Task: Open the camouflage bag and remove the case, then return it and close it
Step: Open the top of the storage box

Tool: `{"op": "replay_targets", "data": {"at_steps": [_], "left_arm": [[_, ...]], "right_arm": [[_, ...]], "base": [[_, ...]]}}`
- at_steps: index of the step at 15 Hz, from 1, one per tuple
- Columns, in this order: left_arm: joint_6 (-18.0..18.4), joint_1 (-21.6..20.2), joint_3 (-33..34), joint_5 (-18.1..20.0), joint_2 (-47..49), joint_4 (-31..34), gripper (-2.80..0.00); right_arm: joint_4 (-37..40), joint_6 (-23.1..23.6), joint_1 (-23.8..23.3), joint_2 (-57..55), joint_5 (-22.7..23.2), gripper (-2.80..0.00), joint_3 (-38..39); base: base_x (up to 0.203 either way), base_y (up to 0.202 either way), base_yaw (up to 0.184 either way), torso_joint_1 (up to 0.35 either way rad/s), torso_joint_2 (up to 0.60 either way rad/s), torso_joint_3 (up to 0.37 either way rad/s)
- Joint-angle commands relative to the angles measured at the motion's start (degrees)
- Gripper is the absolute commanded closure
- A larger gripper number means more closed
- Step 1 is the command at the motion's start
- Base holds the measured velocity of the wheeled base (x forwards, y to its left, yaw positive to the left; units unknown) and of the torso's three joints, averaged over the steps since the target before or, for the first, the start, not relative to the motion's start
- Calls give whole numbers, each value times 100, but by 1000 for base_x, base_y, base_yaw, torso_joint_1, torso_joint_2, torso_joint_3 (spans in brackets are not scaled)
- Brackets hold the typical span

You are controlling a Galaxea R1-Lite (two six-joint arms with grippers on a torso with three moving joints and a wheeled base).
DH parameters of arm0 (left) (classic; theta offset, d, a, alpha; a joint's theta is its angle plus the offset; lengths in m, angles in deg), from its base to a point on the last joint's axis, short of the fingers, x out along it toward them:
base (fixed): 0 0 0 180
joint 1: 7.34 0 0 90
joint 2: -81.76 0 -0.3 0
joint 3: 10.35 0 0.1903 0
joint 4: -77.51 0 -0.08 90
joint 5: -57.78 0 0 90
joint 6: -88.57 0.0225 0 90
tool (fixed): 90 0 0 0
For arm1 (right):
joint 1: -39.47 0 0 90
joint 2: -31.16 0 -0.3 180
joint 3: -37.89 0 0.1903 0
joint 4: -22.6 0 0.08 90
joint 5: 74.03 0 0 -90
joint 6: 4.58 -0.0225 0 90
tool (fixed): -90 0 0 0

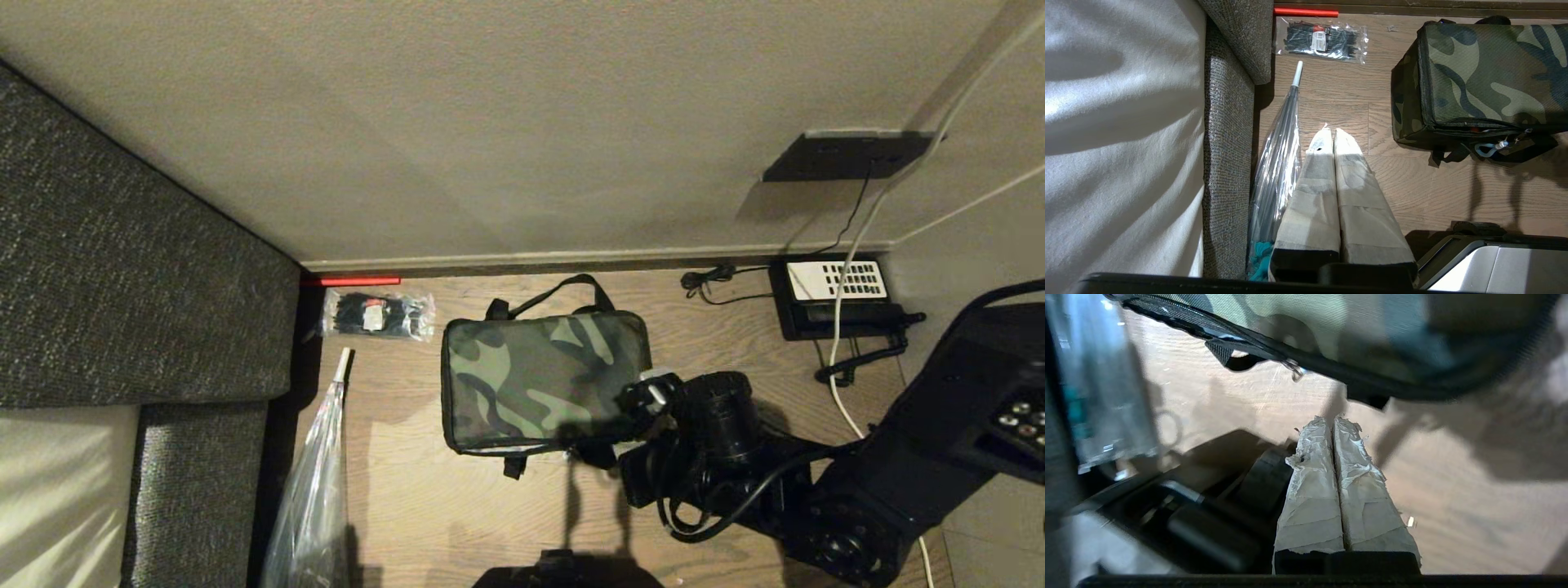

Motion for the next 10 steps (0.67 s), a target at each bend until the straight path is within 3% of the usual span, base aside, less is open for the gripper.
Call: {"op": "replay_targets", "data": {"at_steps": [1, 6, 7, 8, 10], "left_arm": [[-2, -2, 18, -3, -9, 2, 0], [-2, -2, 18, -3, -7, 2, 0], [-2, -2, 18, -3, -3, 2, 0], [-2, -2, 18, -3, -2, 2, 0], [-2, -2, 18, -3, -8, 2, 0]], "right_arm": [[-537, 18, 276, -533, -375, 0, -6], [-1104, -14, 607, -1192, -968, 0, -259], [-1060, -65, 631, -1336, -1151, -171, -312], [-1048, -79, 646, -1492, -1362, -280, -342], [-1115, -41, 687, -1655, -1524, -280, -531]], "base": [[0, 0, 0, 0, 0, 0], [0, 0, 0, 0, 0, 0], [0, 0, 0, 0, 0, 0], [0, 0, 0, 0, 0, 0], [0, 0, 0, 0, 0, 0]]}}
